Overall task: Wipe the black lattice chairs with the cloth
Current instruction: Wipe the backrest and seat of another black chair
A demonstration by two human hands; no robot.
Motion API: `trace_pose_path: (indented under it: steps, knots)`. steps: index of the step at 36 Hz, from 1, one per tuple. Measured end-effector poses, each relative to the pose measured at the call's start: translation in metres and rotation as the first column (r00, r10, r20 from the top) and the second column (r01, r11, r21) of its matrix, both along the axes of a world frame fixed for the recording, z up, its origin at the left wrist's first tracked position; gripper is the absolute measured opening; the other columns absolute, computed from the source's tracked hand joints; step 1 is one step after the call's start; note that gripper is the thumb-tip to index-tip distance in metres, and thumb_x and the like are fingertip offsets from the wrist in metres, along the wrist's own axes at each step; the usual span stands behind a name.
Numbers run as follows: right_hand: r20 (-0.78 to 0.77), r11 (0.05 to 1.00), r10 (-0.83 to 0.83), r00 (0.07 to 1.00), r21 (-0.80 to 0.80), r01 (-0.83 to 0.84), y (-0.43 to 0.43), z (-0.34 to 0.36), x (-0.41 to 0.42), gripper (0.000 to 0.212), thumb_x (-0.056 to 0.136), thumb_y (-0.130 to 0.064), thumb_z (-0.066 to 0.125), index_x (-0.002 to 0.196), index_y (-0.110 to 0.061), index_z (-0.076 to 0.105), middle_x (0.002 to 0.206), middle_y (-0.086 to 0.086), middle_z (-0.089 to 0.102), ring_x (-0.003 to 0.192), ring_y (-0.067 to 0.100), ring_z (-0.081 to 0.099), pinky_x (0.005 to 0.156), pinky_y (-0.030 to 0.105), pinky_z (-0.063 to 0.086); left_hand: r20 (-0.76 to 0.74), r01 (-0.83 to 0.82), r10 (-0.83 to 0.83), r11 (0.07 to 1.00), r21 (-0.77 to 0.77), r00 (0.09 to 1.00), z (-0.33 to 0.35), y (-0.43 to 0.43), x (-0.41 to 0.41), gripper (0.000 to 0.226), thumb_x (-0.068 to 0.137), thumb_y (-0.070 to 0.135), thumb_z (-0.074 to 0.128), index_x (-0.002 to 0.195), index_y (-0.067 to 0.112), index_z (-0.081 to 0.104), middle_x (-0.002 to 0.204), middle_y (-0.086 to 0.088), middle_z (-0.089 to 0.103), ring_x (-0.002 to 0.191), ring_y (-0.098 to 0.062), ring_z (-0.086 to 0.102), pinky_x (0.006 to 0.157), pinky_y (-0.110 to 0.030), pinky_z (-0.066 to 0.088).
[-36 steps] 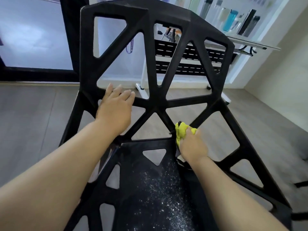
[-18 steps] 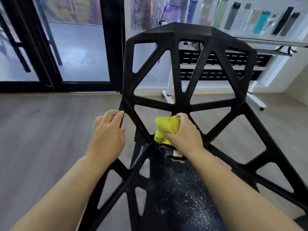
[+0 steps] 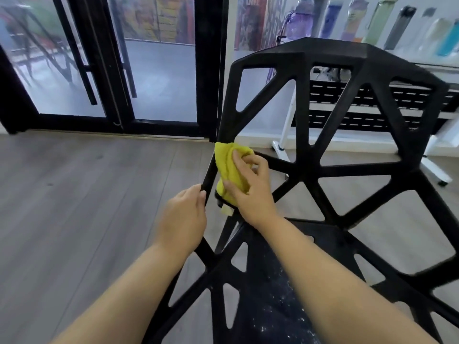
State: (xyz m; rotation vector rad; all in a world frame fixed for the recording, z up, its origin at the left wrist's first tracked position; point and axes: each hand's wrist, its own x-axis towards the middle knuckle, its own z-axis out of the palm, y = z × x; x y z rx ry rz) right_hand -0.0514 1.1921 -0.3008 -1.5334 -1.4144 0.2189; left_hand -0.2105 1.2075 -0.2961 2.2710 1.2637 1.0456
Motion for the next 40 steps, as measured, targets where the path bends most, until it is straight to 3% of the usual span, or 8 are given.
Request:
trace_pose_path:
  steps: [3,7,12,17,23,27,31,40]
  knots:
    - [-0.043,1.000,-0.003,0.999,-0.002,0.003,0.007,-0.002,-0.002,0.049,0.088,-0.029,0.065,0.128,-0.049,0.044,0.127,-0.018,0.015,0.128,0.010,0.022,0.110,0.020,0.022,-0.007,-0.017,0.017,1.000,-0.012,1.000,0.001,-0.001,0.001,0.027,0.099,0.021,0.036,0.076,0.015,0.050,0.069,-0.001,0.056,0.064,-0.021,0.052,0.059,-0.037,0.043]
    - [-0.041,0.999,-0.028,0.999,0.037,0.030,0.017,-0.003,-0.011,0.043,0.090,-0.024,0.063,0.128,-0.040,0.053,0.133,-0.012,0.010,0.114,-0.007,0.022,0.100,-0.002,0.016,-0.010,-0.019,0.019,1.000,-0.001,1.000,0.001,-0.001,0.002,0.028,0.099,0.021,0.035,0.074,0.018,0.048,0.067,0.000,0.055,0.061,-0.019,0.051,0.057,-0.036,0.042]
    - [0.092,0.998,-0.059,0.994,0.034,0.056,0.016,-0.012,0.000,0.048,0.085,-0.009,0.065,0.125,-0.033,0.054,0.132,-0.005,0.018,0.108,-0.001,0.031,0.087,0.003,0.032,-0.003,-0.036,0.036,0.999,-0.011,0.999,0.000,-0.002,0.001,0.026,0.099,0.023,0.036,0.082,0.016,0.055,0.069,0.002,0.055,0.065,-0.018,0.055,0.057,-0.034,0.045]
    - [0.208,0.978,-0.082,0.975,-0.171,0.119,-0.017,-0.048,0.027,0.042,0.079,-0.003,0.061,0.112,-0.028,0.057,0.125,-0.003,0.028,0.095,0.019,0.048,0.075,0.029,0.048,-0.037,-0.042,0.043,0.999,0.011,0.998,0.001,-0.003,0.002,0.028,0.100,0.025,0.035,0.086,0.014,0.057,0.071,0.002,0.057,0.067,-0.017,0.059,0.060,-0.039,0.050]
    - [0.463,0.819,0.035,0.886,-0.521,0.240,-0.038,-0.051,0.055,0.040,0.083,-0.013,0.056,0.112,-0.041,0.056,0.119,-0.004,0.030,0.090,0.026,0.051,0.070,0.033,0.048,-0.063,-0.037,0.039,0.999,0.036,0.997,0.002,-0.004,0.004,0.027,0.100,0.022,0.035,0.080,0.016,0.052,0.067,0.000,0.056,0.063,-0.019,0.058,0.058,-0.039,0.048]
    - [0.241,0.816,-0.115,0.964,-0.530,0.230,-0.032,-0.047,0.053,0.046,0.084,-0.026,0.060,0.127,-0.033,0.046,0.118,-0.002,0.035,0.092,0.021,0.051,0.076,0.035,0.049,-0.081,-0.054,0.057,0.998,0.040,0.995,0.002,-0.004,0.004,0.026,0.100,0.022,0.035,0.084,0.015,0.054,0.068,-0.002,0.057,0.064,-0.021,0.058,0.058,-0.036,0.047]
    - [0.239,0.777,-0.224,0.945,-0.542,0.321,-0.034,-0.056,0.036,0.050,0.084,-0.018,0.057,0.130,-0.022,0.038,0.127,0.002,0.037,0.086,0.023,0.049,0.070,0.031,0.038,-0.085,-0.053,0.056,0.998,0.036,0.995,0.002,-0.003,0.004,0.026,0.100,0.022,0.035,0.087,0.013,0.056,0.071,-0.002,0.059,0.067,-0.020,0.058,0.060,-0.033,0.046]
    - [0.209,0.832,0.075,0.975,-0.552,0.055,-0.084,-0.056,-0.019,0.062,0.084,-0.039,0.060,0.142,-0.031,0.038,0.126,-0.010,0.039,0.108,0.018,0.052,0.090,0.033,0.044,-0.020,-0.046,0.046,0.999,0.000,0.999,0.002,-0.004,0.003,0.026,0.099,0.022,0.036,0.103,0.015,0.061,0.079,-0.001,0.062,0.074,-0.021,0.061,0.067,-0.040,0.049]
